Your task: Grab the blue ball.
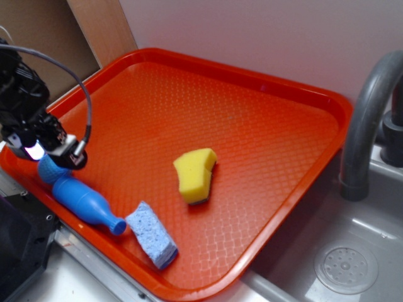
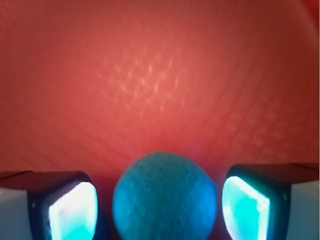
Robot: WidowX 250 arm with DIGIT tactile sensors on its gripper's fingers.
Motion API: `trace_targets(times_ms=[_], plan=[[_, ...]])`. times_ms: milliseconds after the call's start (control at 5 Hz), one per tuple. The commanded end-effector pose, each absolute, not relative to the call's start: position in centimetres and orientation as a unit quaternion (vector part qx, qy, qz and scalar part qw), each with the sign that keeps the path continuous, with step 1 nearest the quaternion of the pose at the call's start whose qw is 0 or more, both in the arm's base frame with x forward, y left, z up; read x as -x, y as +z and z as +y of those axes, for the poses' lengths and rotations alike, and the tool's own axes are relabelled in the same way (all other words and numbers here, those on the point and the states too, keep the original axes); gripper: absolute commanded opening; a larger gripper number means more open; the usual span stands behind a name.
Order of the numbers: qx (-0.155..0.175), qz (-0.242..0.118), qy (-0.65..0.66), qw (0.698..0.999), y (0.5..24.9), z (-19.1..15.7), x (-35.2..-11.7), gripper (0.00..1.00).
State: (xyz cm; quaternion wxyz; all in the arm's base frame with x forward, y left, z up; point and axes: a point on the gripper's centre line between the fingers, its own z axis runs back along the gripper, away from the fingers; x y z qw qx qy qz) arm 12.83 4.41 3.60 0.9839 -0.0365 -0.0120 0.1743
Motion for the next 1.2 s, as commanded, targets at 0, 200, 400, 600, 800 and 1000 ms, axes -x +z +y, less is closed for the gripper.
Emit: trace_targets(times_ms=[0, 200, 400, 600, 800, 1000], plan=[[0.025, 0.011, 0.202, 0.979, 3.4, 5.7, -13.2, 0.00], [0.018, 0.012, 0.192, 0.981, 3.5, 5.5, -13.5, 0.00], [0.016, 0.008, 0.186, 0.982, 3.6, 5.5, -13.6, 0.00], [0.013, 0.005, 0.181, 0.983, 3.7, 5.3, -13.6, 0.00], [0.013, -0.002, 0.172, 0.985, 4.0, 5.2, -13.7, 0.00], [-0.019, -0.013, 0.134, 0.991, 8.6, 4.7, -14.9, 0.00]])
